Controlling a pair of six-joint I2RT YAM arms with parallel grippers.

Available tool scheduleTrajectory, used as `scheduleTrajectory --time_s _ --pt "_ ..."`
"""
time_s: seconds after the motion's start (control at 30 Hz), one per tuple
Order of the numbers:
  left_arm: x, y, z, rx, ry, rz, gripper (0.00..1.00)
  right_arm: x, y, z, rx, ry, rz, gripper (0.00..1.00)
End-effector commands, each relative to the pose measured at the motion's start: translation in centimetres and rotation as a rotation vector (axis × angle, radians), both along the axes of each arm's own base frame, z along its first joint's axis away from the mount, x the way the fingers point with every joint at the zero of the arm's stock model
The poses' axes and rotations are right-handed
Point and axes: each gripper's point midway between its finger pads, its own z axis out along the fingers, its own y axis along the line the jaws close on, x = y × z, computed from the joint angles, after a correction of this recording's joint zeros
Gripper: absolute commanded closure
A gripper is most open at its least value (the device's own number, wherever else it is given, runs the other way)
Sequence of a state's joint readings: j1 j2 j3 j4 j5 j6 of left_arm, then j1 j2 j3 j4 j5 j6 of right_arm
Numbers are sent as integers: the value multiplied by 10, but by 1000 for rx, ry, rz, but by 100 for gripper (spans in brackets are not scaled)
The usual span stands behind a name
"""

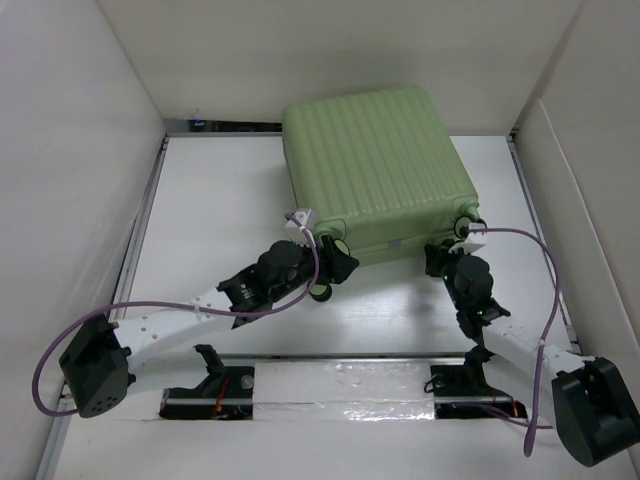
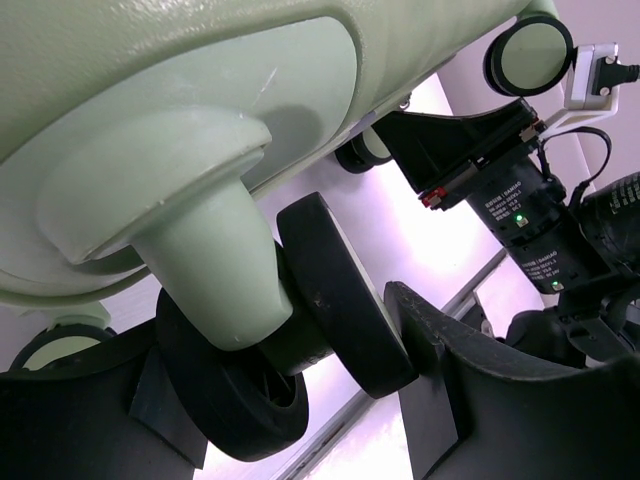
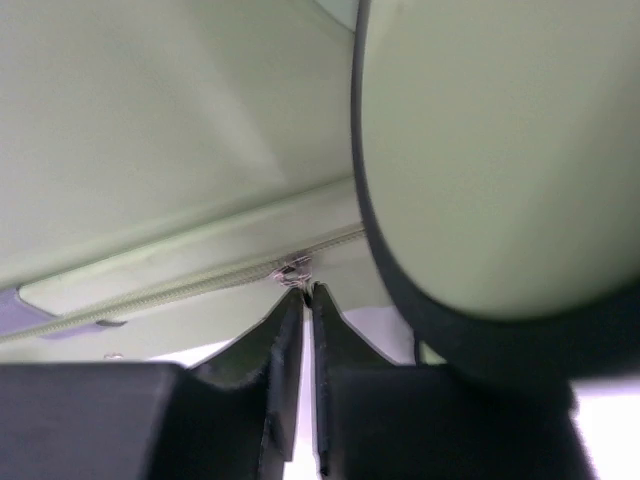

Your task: Pack the luggage

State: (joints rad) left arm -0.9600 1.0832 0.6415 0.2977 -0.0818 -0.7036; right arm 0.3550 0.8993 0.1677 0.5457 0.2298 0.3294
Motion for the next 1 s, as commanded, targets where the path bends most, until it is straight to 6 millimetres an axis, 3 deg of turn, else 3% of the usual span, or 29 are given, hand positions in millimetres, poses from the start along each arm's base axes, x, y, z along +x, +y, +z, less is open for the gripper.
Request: scheduleTrajectory --time_s 0.0,0.17,0.4,0.43,0.53,0.63,0.67,0.73,0.87,0.97 --pt "-9 -11 82 -204 -201 -83 100 16 8 42 21 -127 22 97" --pt "-8 -14 84 -213 -203 -87 100 7 15 45 33 -146 60 100" --pt "-7 -34 99 -249 -221 -144 100 -33 63 33 80 -97 219 100" --pt "-8 -38 106 -264 -229 -159 100 -43 79 29 83 -80 270 100" --pt "-6 -45 110 -279 -235 -170 100 -56 100 16 82 -34 321 100" --pt "-5 -53 118 -297 -239 -194 100 -78 139 10 96 -1 435 100" --pt "-6 -58 121 -306 -240 -212 100 -90 160 22 121 -21 496 100" --pt "-8 -63 125 -317 -239 -235 100 -101 182 28 132 -18 552 100" --pt "-11 -70 152 -378 -267 -298 100 -133 245 46 205 -47 758 100" --pt "-19 -70 170 -421 -285 -337 100 -153 275 75 321 -101 886 100"
